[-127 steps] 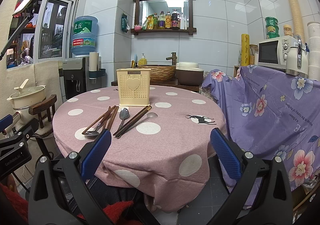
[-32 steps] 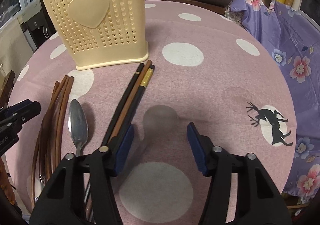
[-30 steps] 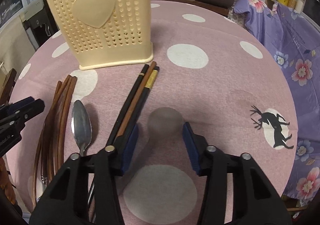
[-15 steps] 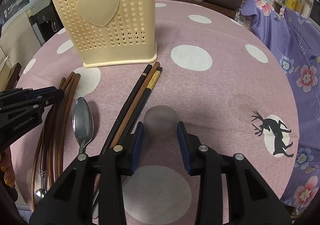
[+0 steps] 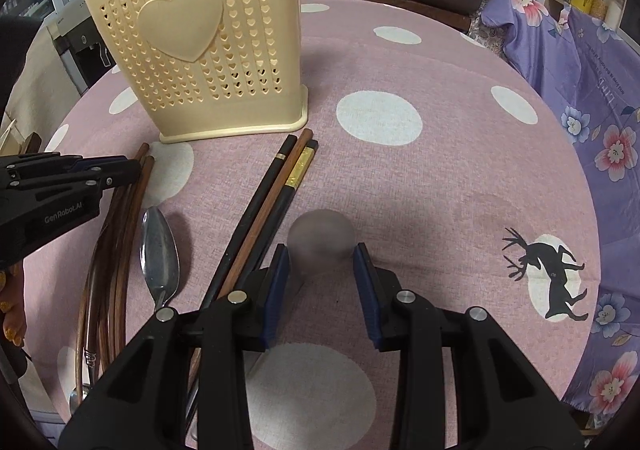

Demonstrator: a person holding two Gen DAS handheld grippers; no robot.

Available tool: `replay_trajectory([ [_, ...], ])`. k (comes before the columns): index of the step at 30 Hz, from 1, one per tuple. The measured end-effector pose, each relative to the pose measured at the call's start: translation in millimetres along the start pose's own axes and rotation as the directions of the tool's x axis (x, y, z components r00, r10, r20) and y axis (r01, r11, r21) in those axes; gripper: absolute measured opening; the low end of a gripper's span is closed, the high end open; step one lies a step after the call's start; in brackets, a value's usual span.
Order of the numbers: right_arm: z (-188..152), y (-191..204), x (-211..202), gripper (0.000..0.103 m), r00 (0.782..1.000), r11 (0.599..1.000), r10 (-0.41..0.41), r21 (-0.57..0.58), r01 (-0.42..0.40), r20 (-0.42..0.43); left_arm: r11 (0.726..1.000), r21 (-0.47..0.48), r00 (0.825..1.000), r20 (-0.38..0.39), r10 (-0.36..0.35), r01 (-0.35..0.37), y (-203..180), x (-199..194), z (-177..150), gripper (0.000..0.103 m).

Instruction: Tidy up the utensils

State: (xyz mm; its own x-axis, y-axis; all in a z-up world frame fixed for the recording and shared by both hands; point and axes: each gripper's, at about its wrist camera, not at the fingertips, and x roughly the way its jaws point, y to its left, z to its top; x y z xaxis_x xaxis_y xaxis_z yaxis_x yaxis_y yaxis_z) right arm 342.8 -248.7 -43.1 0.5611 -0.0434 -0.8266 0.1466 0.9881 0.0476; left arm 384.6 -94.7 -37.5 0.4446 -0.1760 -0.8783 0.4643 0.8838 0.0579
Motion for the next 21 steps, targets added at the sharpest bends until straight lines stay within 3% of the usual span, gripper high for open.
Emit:
replay_trajectory([
  [7,2,0,1,0.031,1.0,1.0,-0.003,-0.004,0.003,0.004,1.0,-0.02,1.0,0.005,-0.003,0.003,5,0,5,0.002],
  [10,2,-1,1,0.01,1.0,1.0,-0.007,-0.001,0.007,0.006,0.999,-0.03,1.0,0.01,-0.016,0.016,4,-1,6,0.002],
  [16,4,-3,2,0.011,1.0,1.0,0.009,0.007,-0.009,0.002,0.999,-0.049,1.0,0.001,-0.024,0.024,6,0,4,0.002],
  [18,4,-3,1,0.028,1.0,1.0,-0.001,-0.001,0.001,-0.001,0.998,-0.059,0.999,0.004,-0.035,0.035,10,-2,2,0.002],
  [19,4,-2,1,0.053,1.0,1.0,0.003,-0.006,-0.003,-0.001,0.997,-0.063,0.999,0.008,-0.034,0.035,13,-3,1,0.002],
  [20,4,-3,-2,0.062,1.0,1.0,0.009,-0.005,-0.009,0.016,0.997,-0.066,0.999,0.011,-0.032,0.033,15,-4,0,0.002],
  [21,4,-3,-4,0.062,0.999,1.0,0.003,-0.006,-0.003,0.032,0.997,-0.072,1.0,0.011,-0.029,0.03,17,-4,-2,0.002],
])
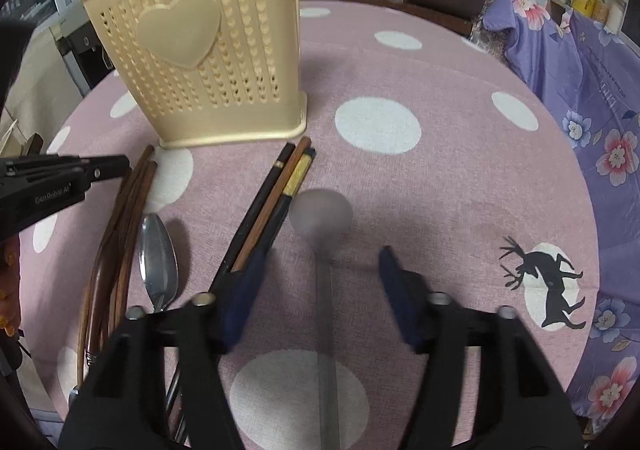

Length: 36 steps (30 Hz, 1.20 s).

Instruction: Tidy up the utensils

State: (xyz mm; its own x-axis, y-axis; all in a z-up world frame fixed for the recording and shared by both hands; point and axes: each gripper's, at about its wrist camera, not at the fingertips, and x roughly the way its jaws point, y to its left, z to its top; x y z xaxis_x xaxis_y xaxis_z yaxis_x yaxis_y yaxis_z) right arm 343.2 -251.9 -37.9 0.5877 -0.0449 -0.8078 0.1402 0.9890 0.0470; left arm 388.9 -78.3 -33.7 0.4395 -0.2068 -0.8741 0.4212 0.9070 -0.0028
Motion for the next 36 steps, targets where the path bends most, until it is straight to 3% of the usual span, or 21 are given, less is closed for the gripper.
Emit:
replay_trajectory([
  [6,-2,-2,-1,0.062,1.0,1.0,-0.007,-0.013,0.007,-0.006,0.999,-0.032,1.0,0.003,-0.022,0.022,5,-5,-7,0.002],
  [14,-5,-4,-1,0.061,1.0,1.0,0.001,0.0,-0.001,-0.013,1.0,-0.03,1.0,-0.015,0.004,-0.004,3,3,-4,0.005],
  [16,-5,-5,0,0.061,1.0,1.0,0.004,-0.001,-0.004,-0.015,0.999,-0.049,1.0,-0.022,0.008,-0.01,6,4,-4,0.018],
  [18,-5,-5,-1,0.061,1.0,1.0,0.007,0.001,-0.007,-0.015,0.997,-0.071,1.0,-0.026,0.012,-0.014,9,3,-5,0.044],
  [19,-5,-5,0,0.06,1.0,1.0,0.006,0.001,-0.006,-0.015,0.998,-0.069,1.0,-0.013,0.004,-0.005,9,2,-6,0.045],
  [26,-5,-3,2,0.056,1.0,1.0,0.001,0.001,-0.001,-0.023,0.997,-0.061,0.999,-0.012,0.037,-0.038,3,10,-6,0.041],
  [28,-6,-4,2,0.056,1.0,1.0,0.002,0.004,-0.002,-0.025,0.997,-0.042,0.998,-0.007,0.057,-0.057,-2,11,-5,0.036],
  [32,-6,-3,3,0.056,1.0,1.0,0.003,0.006,-0.003,-0.028,0.997,-0.004,0.997,-0.008,0.074,-0.074,-13,9,-7,0.013],
  [36,-6,-4,3,0.056,1.0,1.0,0.002,0.001,-0.002,-0.026,0.998,-0.009,0.998,-0.002,0.064,-0.064,-10,6,-11,0.012],
])
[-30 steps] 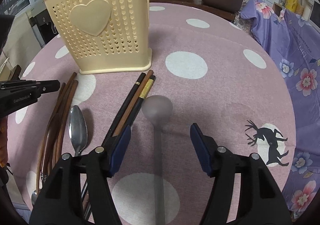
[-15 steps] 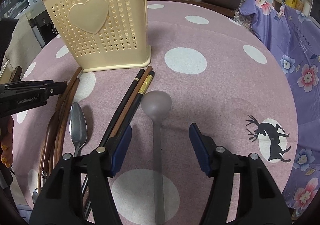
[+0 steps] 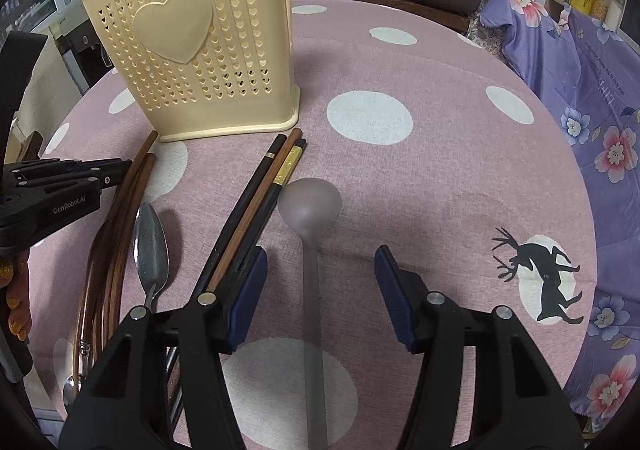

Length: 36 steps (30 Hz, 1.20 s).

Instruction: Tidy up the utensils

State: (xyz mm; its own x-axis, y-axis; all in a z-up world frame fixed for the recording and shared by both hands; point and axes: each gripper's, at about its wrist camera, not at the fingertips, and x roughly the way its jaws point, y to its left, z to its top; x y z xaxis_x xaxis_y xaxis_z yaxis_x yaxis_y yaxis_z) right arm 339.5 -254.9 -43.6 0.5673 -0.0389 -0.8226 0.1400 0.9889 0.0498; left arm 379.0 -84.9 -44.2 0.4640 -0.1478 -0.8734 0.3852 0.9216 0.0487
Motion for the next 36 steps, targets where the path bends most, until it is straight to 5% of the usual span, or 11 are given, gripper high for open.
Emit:
replay_trajectory([
  [18,13,9,11,0.055,1.0,0.999,0.002,-0.039,-0.002,-0.013,0.991,-0.136,0.999,0.035,-0.002,0.007,36,8,20,0.01],
  [24,23,13,14,0.037,1.0,0.997,0.024,-0.076,-0.025,-0.019,0.989,-0.147,0.998,0.059,-0.003,0.012,39,0,26,0.01],
  [28,25,14,15,0.036,0.999,0.995,0.032,-0.093,-0.033,-0.017,0.988,-0.152,0.997,0.083,-0.001,0.014,39,-9,30,0.01],
  [36,31,10,-34,0.036,0.983,0.992,0.092,-0.105,-0.076,0.156,0.988,-0.151,0.977,0.215,0.004,0.029,37,-60,36,0.009],
])
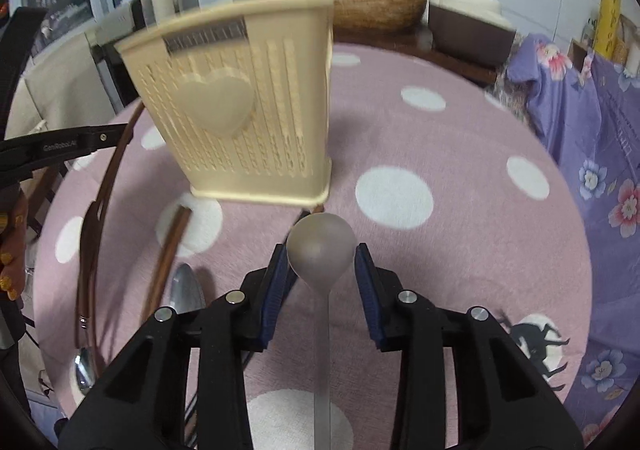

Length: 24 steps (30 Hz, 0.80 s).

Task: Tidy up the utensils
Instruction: 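Carry the wooden chopstick in the left tool while the right tool carries the clear spoon to the holder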

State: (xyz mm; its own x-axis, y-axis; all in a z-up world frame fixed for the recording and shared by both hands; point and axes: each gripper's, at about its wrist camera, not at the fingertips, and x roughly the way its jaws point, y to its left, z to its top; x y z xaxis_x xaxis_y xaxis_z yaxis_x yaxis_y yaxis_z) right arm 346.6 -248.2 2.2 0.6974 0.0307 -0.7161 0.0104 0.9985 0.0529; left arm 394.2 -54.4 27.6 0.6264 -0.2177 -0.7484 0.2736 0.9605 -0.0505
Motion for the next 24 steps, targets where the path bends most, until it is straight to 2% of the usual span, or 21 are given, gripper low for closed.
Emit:
replay_trajectory([
  [6,17,-5,-52,0.036,0.988,1.0,0.031,0.002,-0.031,0.15,1.0,0.001,0.992,0.127,-0.012,0.012,-2,-46,21,0.009],
  [8,24,-7,-65,0.007,0.981,0.999,0.041,-0.003,-0.041,0.192,1.0,-0.002,0.987,0.161,-0.014,0.014,-1,-56,28,0.009],
  [10,29,-9,-74,0.007,0.978,0.998,0.064,-0.005,-0.065,0.2,1.0,-0.002,0.981,0.196,-0.012,0.012,1,-70,36,0.008],
  [12,30,-8,-75,0.006,0.981,0.999,0.039,-0.003,-0.039,0.191,1.0,0.006,0.976,0.217,-0.002,0.001,-1,-76,40,0.008],
  [15,28,-14,-66,0.006,0.985,0.996,0.074,0.031,-0.079,0.157,1.0,0.006,0.976,0.217,0.003,-0.004,-2,-76,41,0.008],
  [18,24,-15,-56,0.006,0.987,0.997,0.069,0.037,-0.075,0.145,1.0,-0.014,0.976,0.217,-0.006,0.009,4,-77,42,0.008],
  [19,23,-13,-53,0.011,0.988,0.998,0.062,0.019,-0.066,0.14,1.0,-0.014,0.975,0.223,-0.005,0.009,4,-80,43,0.008],
  [21,21,-12,-44,0.028,0.991,0.998,0.055,-0.002,-0.056,0.121,1.0,-0.006,0.972,0.233,0.003,-0.001,3,-85,43,0.008],
  [22,20,-11,-40,0.043,0.991,0.998,0.066,-0.004,-0.066,0.112,1.0,-0.005,0.972,0.234,0.003,-0.001,3,-85,43,0.008],
  [24,16,-11,-30,0.047,0.991,0.996,0.093,0.005,-0.094,0.093,1.0,-0.011,0.972,0.236,0.0,0.003,4,-87,43,0.008],
])
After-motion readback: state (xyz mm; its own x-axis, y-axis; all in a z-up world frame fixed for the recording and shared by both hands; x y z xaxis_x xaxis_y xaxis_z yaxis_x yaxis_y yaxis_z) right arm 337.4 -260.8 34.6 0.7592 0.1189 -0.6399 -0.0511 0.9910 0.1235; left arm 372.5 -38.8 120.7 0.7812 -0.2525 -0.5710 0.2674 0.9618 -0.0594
